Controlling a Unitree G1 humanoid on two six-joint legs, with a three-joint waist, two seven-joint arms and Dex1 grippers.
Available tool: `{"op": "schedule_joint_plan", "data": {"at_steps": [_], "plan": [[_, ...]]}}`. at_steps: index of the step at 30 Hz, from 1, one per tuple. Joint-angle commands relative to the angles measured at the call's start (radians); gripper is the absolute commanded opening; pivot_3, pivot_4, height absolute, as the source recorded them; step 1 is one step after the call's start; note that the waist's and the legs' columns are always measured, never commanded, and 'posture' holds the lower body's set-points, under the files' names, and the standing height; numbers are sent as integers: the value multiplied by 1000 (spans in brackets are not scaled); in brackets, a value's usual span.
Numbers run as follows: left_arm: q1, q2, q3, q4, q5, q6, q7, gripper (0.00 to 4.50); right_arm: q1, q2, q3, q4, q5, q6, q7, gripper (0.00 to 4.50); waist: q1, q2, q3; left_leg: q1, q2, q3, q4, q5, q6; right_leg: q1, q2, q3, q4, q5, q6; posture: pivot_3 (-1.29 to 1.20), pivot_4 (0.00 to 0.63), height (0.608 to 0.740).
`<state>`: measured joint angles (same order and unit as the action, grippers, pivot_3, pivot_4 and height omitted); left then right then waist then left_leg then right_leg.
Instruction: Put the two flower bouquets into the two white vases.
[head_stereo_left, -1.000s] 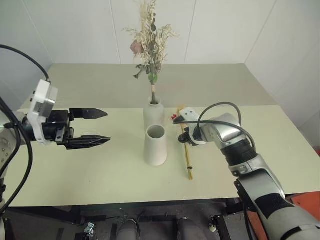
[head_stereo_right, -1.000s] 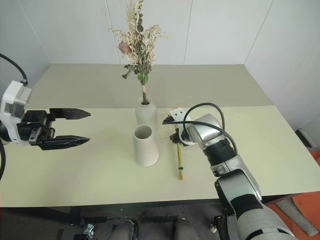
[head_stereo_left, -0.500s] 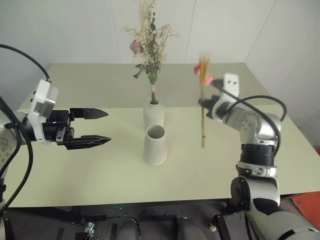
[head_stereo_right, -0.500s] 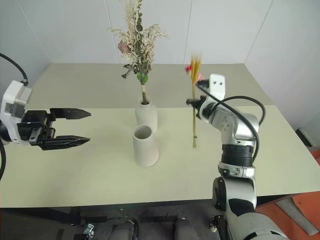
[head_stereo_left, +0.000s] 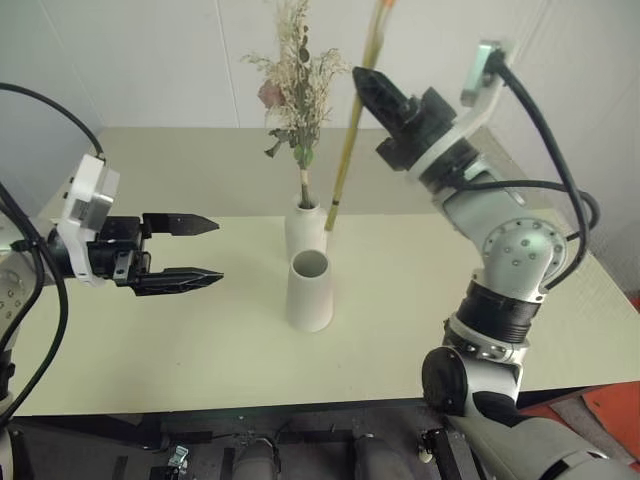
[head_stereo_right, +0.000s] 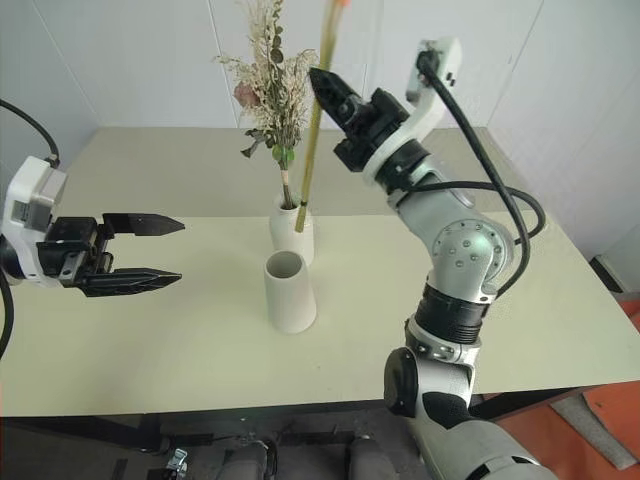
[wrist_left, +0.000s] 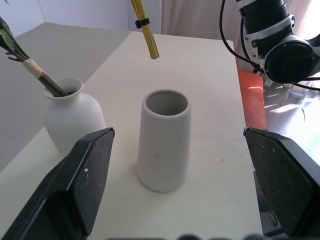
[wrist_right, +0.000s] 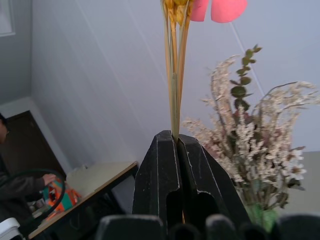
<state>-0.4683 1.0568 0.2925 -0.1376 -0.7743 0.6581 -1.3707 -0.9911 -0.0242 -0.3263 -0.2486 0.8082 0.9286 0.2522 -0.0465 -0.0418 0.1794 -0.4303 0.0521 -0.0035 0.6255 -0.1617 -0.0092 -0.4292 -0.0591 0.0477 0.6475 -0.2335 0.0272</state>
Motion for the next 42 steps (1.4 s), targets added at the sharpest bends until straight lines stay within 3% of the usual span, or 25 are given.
{"op": "schedule_joint_plan", "data": {"at_steps": [1,10,14,19,24,27,33,42], "plan": [[-22,16,9,-1,-8,-2,-7,4500,38,3,103,-42,-23,-79,45,37,0,0,0,0,0,0,0,0,0,0,0,0,0,0,0,0,150,740],[-11,20,21,-13,-12,2,-1,4500,194,-89,267,-34,-103,-191,203,37,4,0,0,0,0,0,0,0,0,0,0,0,0,0,0,0,150,740],[-10,20,20,-13,-11,2,0,4500,271,-182,294,-44,-74,-191,350,1067,4,0,0,0,0,0,0,0,0,0,0,0,0,0,0,0,150,740],[-19,17,11,-7,-7,-1,-1,4500,333,-305,271,-53,-41,-208,511,2919,4,0,0,0,0,0,0,0,0,0,0,0,0,-1,1,0,150,740],[-22,15,5,-4,-6,-1,-3,4500,411,-509,235,-54,-9,-218,741,4475,8,0,0,0,0,0,0,0,0,1,0,0,-1,-2,3,0,150,740],[-18,12,2,1,-3,-7,-7,4500,478,-669,214,-40,-72,-265,842,4475,14,0,0,0,0,0,1,0,0,2,0,0,-1,-3,5,0,150,740],[-11,8,8,6,-1,-13,-10,4500,572,-859,143,3,-135,-349,943,4475,15,0,0,2,0,0,1,0,0,3,0,0,-1,-4,7,0,150,740],[24,12,35,-9,-11,-12,-8,4500,622,-1045,18,148,-218,-453,1014,4475,22,0,0,4,0,1,1,0,0,4,0,0,-2,-5,7,0,150,740]]}}
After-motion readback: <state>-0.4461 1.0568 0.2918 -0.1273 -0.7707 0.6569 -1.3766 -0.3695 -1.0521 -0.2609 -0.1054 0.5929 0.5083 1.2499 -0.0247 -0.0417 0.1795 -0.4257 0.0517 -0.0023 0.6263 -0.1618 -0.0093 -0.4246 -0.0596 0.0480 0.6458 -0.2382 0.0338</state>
